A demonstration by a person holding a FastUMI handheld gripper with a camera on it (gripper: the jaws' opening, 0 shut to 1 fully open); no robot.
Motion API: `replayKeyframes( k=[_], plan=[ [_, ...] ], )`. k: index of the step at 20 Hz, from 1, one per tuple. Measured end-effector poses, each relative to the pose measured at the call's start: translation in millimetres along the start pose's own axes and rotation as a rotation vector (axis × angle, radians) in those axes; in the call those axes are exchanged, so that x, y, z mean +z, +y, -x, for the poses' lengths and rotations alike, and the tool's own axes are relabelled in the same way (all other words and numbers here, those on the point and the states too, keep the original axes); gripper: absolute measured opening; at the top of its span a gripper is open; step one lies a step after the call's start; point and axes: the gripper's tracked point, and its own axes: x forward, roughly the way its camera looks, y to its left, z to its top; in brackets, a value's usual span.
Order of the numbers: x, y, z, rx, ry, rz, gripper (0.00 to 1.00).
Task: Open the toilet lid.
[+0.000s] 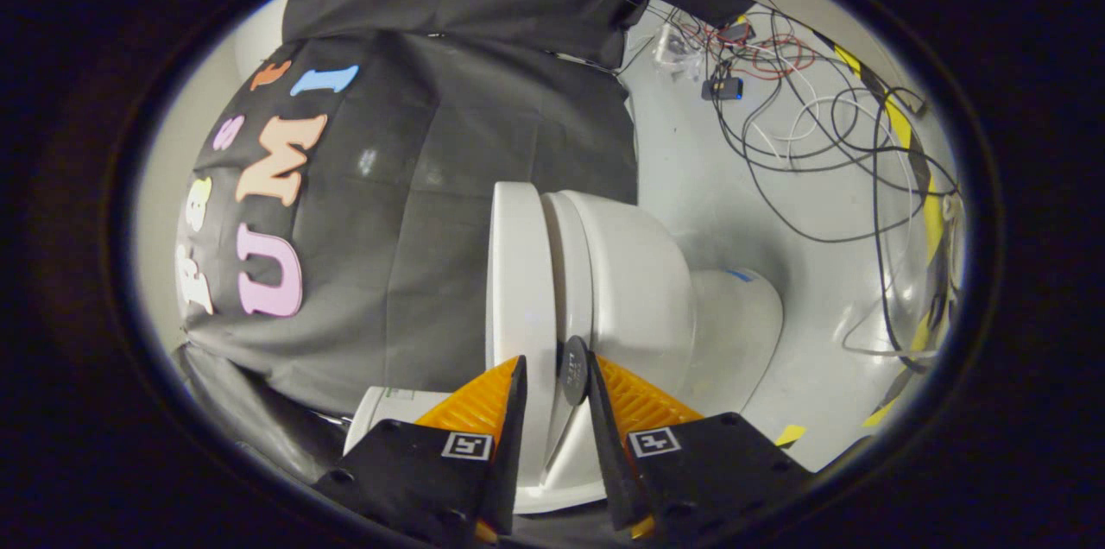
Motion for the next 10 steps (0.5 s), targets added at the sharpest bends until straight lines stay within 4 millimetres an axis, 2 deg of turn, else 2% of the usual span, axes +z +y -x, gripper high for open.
replayKeyframes(
  k=[10],
  plan=[
    [0.3, 0.9, 2.7, -0.024, 0.020, 0.051, 0.45]
  ],
)
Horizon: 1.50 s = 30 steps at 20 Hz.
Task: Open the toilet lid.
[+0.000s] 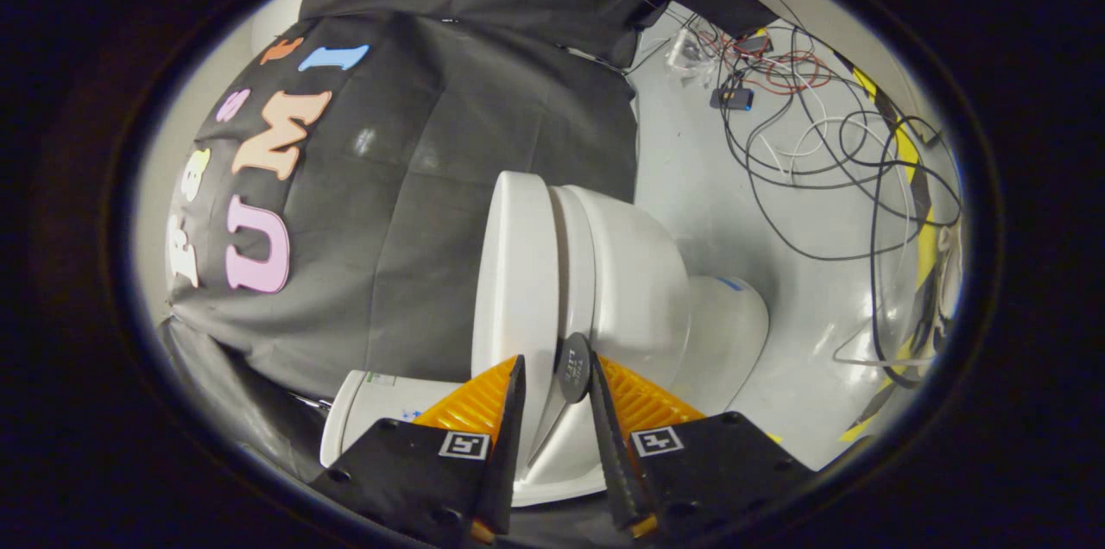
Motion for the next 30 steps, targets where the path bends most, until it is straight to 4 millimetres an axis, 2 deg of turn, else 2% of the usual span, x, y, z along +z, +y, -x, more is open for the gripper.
replayKeyframes(
  k=[5, 7, 8, 10, 15, 19, 25, 30],
  plan=[
    [2.3, -0.5, -1.3, -0.006, -0.006, -0.030, 0.45],
    [4.0, -8.4, -4.8, -0.039, -0.002, -0.054, 0.30],
    [5.0, -14.9, 0.8, -0.060, 0.008, -0.064, 0.23],
    [2.4, -12.0, -4.0, -0.052, 0.005, -0.074, 0.08],
    [1.2, -6.2, -4.6, -0.044, 0.014, -0.035, 0.08],
    [1.6, 5.1, 3.7, -0.042, 0.003, 0.027, 0.08],
    [6.7, 51.8, 16.1, -0.028, 0.002, 0.177, 0.08],
    [4.9, 107.7, 31.7, 0.022, 0.013, 0.323, 0.08]
  ],
)
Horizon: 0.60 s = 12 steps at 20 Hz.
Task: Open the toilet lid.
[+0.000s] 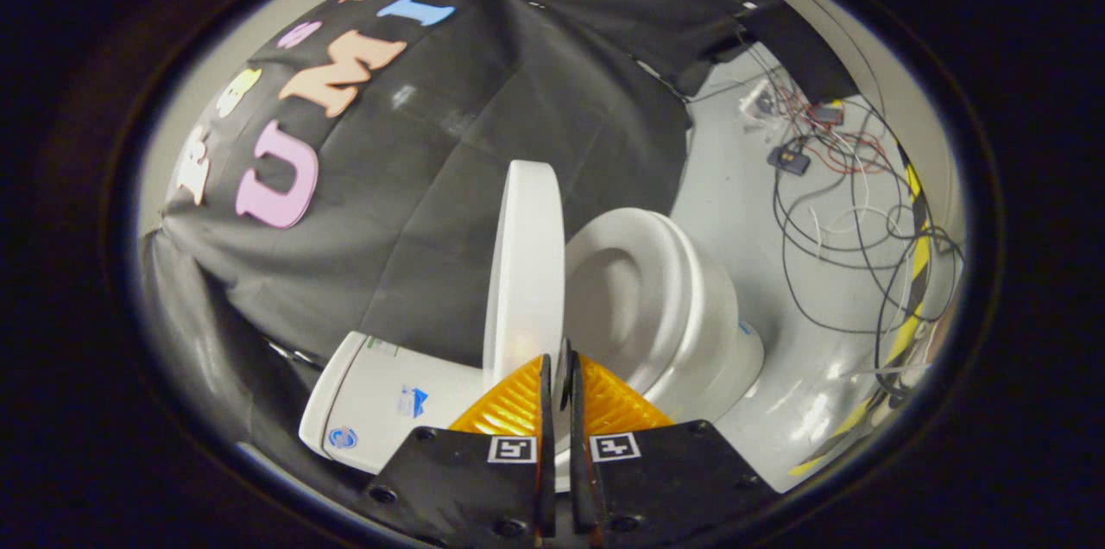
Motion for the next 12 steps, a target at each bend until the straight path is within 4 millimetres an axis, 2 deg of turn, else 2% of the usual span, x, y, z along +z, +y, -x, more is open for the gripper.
replayKeyframes(
  k=[5, 12],
  plan=[
    [-1.2, 74.4, 4.4, 0.102, 0.021, 0.177, 0.08],
    [-15.2, 139.1, 12.1, 0.195, 0.053, 0.388, 0.11]
  ],
)
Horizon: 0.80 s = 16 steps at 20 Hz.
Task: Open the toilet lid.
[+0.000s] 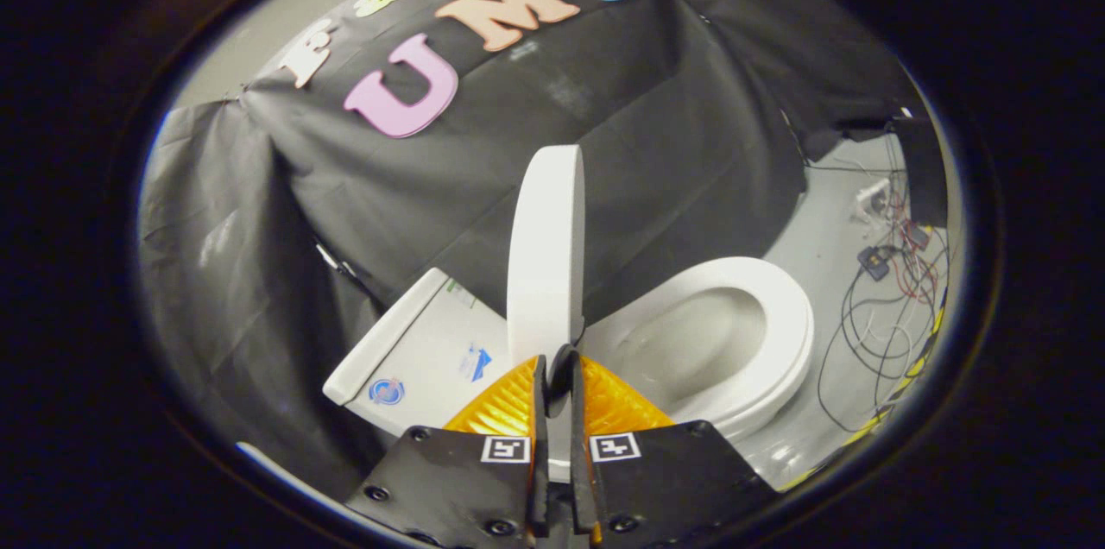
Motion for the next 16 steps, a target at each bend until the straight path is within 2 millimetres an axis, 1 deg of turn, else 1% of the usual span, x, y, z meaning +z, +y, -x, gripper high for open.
replayKeyframes(
  k=[1, 7, 9, 10, 13, 16],
  plan=[
    [0.0, 12.3, -1.1, 0.024, 0.002, 0.022, 0.14],
    [-6.6, 71.5, -14.2, 0.141, 0.031, 0.145, 0.15],
    [-11.9, 90.1, -18.6, 0.182, 0.055, 0.190, 0.15],
    [-13.7, 95.8, -18.5, 0.204, 0.064, 0.208, 0.15],
    [-26.7, 126.7, -26.8, 0.262, 0.096, 0.246, 0.15],
    [-38.4, 145.0, -32.4, 0.306, 0.123, 0.247, 0.15]
  ],
)
